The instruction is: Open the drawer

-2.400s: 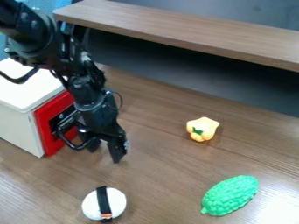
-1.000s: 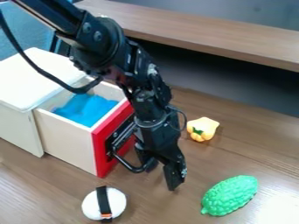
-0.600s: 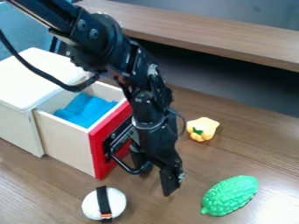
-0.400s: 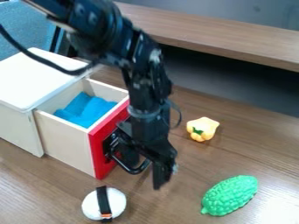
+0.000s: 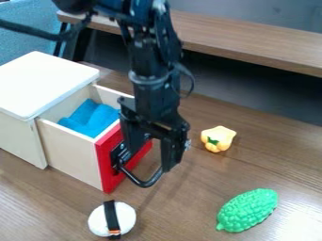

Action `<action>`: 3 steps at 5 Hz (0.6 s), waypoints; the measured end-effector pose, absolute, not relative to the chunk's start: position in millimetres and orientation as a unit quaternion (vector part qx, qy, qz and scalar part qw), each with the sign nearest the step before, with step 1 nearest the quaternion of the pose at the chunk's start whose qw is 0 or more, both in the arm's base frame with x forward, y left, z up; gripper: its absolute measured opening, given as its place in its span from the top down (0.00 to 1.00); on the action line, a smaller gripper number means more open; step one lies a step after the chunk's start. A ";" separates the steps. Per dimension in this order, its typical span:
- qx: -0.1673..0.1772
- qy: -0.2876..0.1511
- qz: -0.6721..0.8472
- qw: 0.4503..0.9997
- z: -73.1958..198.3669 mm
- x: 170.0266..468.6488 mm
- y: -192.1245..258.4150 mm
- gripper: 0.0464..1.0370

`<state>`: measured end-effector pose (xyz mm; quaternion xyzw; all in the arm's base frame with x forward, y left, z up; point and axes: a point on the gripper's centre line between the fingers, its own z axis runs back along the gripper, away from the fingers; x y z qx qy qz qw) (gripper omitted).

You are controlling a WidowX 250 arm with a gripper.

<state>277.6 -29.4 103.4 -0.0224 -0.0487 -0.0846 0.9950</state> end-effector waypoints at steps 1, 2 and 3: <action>-0.057 -0.058 -0.093 0.992 123.1 269.6 -26.2 0.04; -0.074 -0.081 -0.105 0.988 140.8 263.5 -24.8 0.04; -0.074 -0.094 -0.098 0.988 149.3 251.0 -25.7 0.04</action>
